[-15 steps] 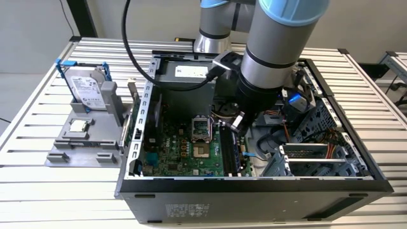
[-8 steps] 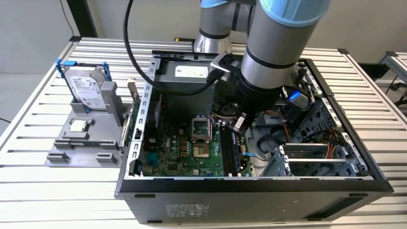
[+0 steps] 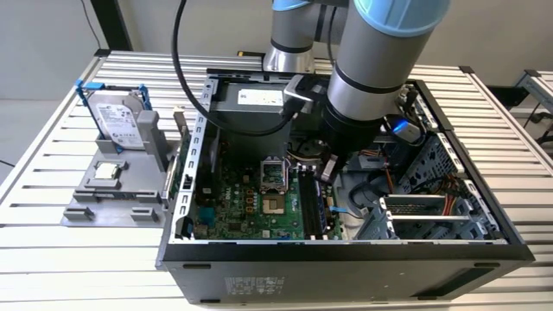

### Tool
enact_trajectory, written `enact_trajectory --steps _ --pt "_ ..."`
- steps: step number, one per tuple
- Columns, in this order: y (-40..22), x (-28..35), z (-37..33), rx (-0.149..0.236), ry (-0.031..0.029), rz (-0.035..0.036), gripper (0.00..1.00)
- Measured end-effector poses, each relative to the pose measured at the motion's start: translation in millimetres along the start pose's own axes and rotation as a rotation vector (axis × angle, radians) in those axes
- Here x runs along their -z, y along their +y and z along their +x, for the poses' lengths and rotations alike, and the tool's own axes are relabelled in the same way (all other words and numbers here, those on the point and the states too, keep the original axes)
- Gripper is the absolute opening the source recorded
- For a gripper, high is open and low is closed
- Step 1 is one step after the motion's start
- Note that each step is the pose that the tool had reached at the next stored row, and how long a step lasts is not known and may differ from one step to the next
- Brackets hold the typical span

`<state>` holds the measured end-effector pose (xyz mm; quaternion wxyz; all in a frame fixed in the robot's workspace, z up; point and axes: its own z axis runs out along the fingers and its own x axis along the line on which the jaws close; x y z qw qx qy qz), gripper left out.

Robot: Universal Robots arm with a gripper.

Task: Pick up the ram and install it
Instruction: 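Press down the ram until it locks into place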

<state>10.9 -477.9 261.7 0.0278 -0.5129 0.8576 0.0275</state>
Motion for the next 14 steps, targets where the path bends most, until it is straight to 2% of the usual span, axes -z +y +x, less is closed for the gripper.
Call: enact_trajectory --steps 10,14 --pt "0.0 0.0 0.0 0.144 -0.0023 -0.0026 0.00" --pt "-0.2 0.0 -0.1 0.192 -0.0044 -0.0010 0.00"
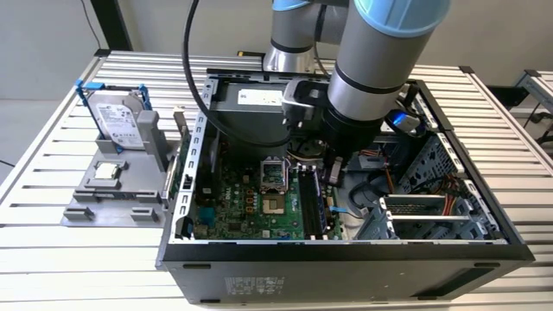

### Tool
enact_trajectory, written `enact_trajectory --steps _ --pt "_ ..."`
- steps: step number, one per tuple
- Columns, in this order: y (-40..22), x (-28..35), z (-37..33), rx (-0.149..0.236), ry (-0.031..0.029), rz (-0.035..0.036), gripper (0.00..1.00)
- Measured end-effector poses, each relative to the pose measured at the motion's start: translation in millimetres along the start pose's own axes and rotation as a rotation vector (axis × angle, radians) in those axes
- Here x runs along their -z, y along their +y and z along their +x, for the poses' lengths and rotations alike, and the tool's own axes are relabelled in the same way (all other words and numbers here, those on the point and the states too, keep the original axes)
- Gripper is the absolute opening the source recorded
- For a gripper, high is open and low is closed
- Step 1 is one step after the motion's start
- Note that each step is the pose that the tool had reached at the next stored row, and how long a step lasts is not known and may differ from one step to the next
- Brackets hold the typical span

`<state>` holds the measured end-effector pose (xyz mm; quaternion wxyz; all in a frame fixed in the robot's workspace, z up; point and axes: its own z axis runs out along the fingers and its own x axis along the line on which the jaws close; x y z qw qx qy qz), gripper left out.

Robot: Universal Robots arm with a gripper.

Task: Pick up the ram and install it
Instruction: 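Press down the ram until it locks into place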

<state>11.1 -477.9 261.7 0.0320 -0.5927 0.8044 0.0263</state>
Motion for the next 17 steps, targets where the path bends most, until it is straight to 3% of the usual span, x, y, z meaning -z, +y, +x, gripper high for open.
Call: enact_trajectory --steps 5,17 --pt "-0.2 0.0 -0.1 0.055 -0.0013 -0.0004 0.00" --pt "-0.5 -0.4 -0.1 0.222 -0.0012 -0.0144 0.00"
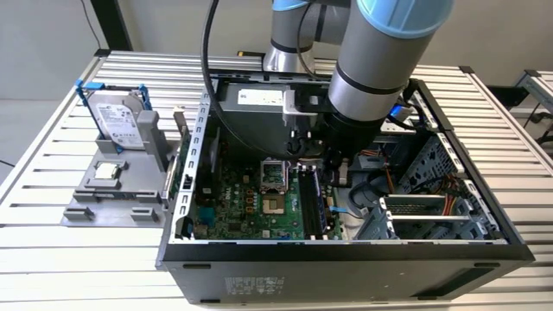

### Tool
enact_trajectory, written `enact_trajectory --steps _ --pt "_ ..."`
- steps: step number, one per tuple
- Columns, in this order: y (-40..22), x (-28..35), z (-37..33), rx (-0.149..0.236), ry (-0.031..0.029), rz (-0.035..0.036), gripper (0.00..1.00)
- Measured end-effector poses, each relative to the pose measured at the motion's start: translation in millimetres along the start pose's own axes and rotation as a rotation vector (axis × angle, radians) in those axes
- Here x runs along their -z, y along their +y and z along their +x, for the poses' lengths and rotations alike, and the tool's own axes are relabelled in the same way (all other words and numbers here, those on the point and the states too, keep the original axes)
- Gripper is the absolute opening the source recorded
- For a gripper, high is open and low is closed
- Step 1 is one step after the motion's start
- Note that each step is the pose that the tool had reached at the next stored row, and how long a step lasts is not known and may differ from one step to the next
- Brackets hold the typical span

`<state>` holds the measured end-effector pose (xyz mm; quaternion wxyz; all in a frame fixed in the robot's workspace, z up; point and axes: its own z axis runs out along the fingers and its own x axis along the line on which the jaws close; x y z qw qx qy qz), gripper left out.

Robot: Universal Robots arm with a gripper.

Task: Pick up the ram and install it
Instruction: 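Press down the ram until it locks into place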

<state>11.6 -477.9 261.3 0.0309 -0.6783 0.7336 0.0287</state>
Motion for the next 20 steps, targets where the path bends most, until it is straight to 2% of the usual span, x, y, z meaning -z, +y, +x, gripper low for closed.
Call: enact_trajectory --steps 5,12,20 --pt "-1.3 -0.1 -0.1 0.051 0.0000 -0.0043 0.00" --pt "-3.7 -0.9 -0.2 0.072 -0.0003 -0.0061 0.00" --pt "-3.7 -15.2 1.0 0.080 0.0000 -0.0068 0.00"
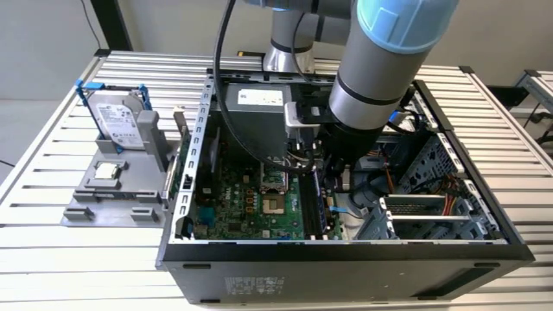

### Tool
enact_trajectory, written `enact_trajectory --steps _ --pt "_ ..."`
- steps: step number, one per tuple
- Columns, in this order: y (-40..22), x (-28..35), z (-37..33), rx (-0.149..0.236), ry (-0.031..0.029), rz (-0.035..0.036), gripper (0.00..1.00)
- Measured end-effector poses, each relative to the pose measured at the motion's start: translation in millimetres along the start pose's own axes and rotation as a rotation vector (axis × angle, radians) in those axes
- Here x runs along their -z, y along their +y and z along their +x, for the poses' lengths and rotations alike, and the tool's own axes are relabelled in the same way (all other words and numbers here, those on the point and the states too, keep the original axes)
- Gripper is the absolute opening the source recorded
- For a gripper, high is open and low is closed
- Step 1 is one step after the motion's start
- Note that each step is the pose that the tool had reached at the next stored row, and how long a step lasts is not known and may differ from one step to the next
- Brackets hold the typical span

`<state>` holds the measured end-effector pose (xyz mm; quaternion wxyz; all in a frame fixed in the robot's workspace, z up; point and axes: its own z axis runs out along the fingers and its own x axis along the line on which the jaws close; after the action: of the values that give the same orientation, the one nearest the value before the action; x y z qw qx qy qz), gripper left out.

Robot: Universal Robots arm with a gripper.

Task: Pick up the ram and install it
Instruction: 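Press down the ram until it locks into place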

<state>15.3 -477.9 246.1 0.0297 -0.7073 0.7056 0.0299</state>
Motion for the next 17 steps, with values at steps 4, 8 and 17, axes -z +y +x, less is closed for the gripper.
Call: enact_trajectory --steps 4,8,17 --pt "0.0 -7.3 0.6 0.000 -0.0001 0.0000 0.00" --pt "0.0 -14.4 1.2 0.000 -0.0001 0.0000 0.00" --pt "0.0 -30.0 2.7 0.000 0.0019 -0.0005 0.00"
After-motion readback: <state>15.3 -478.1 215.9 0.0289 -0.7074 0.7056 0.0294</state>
